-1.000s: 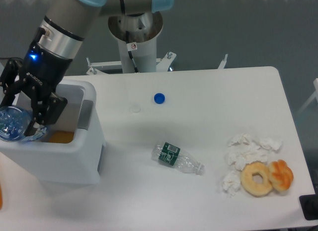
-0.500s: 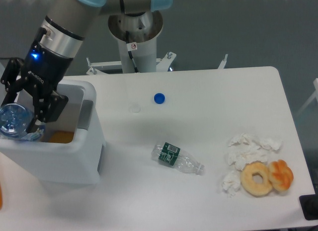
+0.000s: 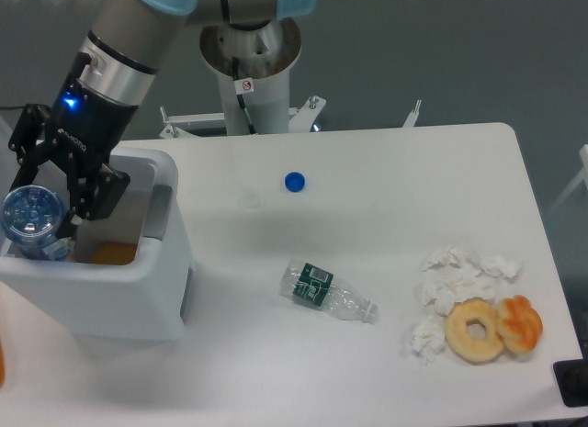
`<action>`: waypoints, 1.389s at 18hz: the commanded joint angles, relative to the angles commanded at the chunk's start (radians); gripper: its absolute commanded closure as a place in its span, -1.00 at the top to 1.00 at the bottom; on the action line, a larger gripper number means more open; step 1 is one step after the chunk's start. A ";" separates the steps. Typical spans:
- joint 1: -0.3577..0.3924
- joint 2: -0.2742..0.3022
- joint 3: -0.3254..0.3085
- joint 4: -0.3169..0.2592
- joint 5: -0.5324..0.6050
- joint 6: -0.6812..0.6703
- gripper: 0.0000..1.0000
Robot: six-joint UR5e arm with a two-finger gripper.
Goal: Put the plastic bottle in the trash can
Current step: 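Lower the bottle down into the trash bin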
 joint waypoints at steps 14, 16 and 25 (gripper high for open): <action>0.002 0.031 -0.071 -0.006 0.008 -0.005 0.68; 0.002 0.032 -0.074 -0.006 0.008 -0.005 0.68; 0.002 0.032 -0.089 -0.012 0.008 -0.008 0.68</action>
